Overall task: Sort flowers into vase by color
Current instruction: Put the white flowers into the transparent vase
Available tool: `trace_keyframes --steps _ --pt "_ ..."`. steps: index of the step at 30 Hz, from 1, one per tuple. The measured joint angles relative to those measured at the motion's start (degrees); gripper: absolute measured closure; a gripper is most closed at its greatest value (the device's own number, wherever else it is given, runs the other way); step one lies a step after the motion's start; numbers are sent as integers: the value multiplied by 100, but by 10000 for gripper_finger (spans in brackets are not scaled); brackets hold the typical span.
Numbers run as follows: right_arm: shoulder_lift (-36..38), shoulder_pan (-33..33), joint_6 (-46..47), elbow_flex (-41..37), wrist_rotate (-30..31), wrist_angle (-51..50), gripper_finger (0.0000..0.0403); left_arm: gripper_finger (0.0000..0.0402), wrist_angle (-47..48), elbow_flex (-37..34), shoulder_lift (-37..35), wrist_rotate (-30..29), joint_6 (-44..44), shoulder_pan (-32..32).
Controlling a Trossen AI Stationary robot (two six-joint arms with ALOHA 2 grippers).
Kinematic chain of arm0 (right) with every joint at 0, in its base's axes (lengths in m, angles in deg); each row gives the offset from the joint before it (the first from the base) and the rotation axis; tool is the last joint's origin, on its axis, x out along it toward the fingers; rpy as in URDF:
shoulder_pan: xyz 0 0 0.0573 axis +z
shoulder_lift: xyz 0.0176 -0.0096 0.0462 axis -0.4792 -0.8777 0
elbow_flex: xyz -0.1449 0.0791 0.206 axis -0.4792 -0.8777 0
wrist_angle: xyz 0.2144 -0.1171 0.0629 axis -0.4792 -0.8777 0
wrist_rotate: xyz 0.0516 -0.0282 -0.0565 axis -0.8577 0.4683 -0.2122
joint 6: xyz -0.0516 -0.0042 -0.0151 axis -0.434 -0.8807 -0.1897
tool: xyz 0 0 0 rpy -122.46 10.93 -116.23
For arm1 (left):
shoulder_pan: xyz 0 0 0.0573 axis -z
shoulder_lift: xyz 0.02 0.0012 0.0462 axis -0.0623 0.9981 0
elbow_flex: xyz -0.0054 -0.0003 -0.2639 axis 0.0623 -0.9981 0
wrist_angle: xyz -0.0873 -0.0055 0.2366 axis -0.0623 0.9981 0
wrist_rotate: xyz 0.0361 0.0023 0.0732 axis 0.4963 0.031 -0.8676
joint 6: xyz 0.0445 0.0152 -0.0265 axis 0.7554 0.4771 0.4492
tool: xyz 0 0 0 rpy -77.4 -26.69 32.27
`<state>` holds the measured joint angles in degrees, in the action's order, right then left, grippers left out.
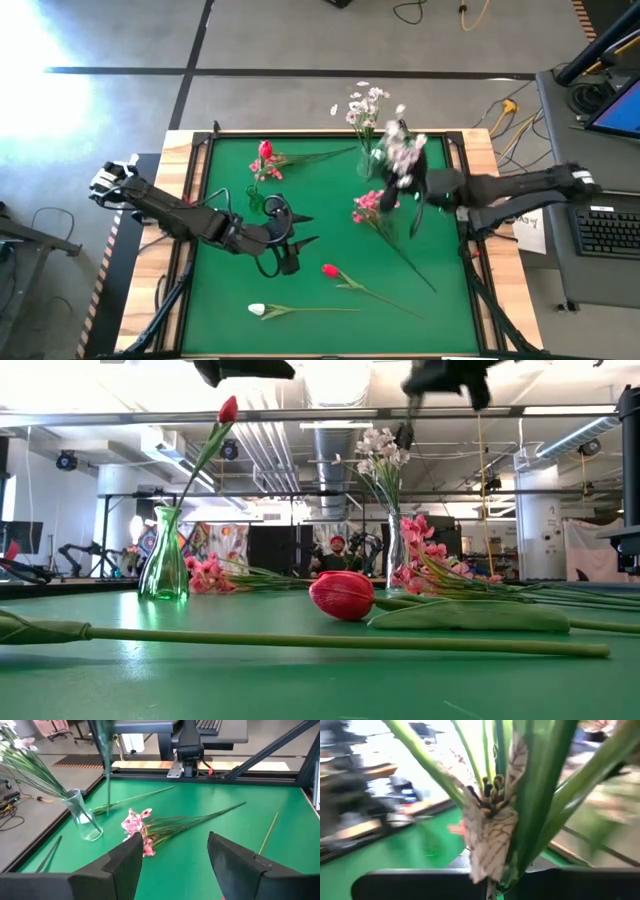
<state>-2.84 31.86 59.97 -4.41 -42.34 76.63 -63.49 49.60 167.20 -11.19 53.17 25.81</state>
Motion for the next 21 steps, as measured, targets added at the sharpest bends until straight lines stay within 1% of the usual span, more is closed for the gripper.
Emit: trace_keyframes --steps 2,4,7,11,14,17,21 --pt "218 -427 90 -1 -1 -295 387 196 70 -1 -114 -22 13 -2" --pt "365 -784 70 -2 -23 -389 387 196 86 -1 -205 -33 63 -11" --pt "515 -1124 -41 -2 -49 -361 387 196 131 -3 -342 -42 133 -23" --pt "576 -1406 -119 -2 -94 -255 386 196 142 -3 -487 -65 150 -33" --pt "519 -1530 -169 -4 -238 -81 386 196 247 -3 -529 -271 155 -33" --pt "411 -1621 -280 -4 -306 245 386 196 350 -6 -535 -457 157 -35" --pt "196 -1779 -364 -7 -343 416 386 196 394 -8 -493 -496 155 -38"
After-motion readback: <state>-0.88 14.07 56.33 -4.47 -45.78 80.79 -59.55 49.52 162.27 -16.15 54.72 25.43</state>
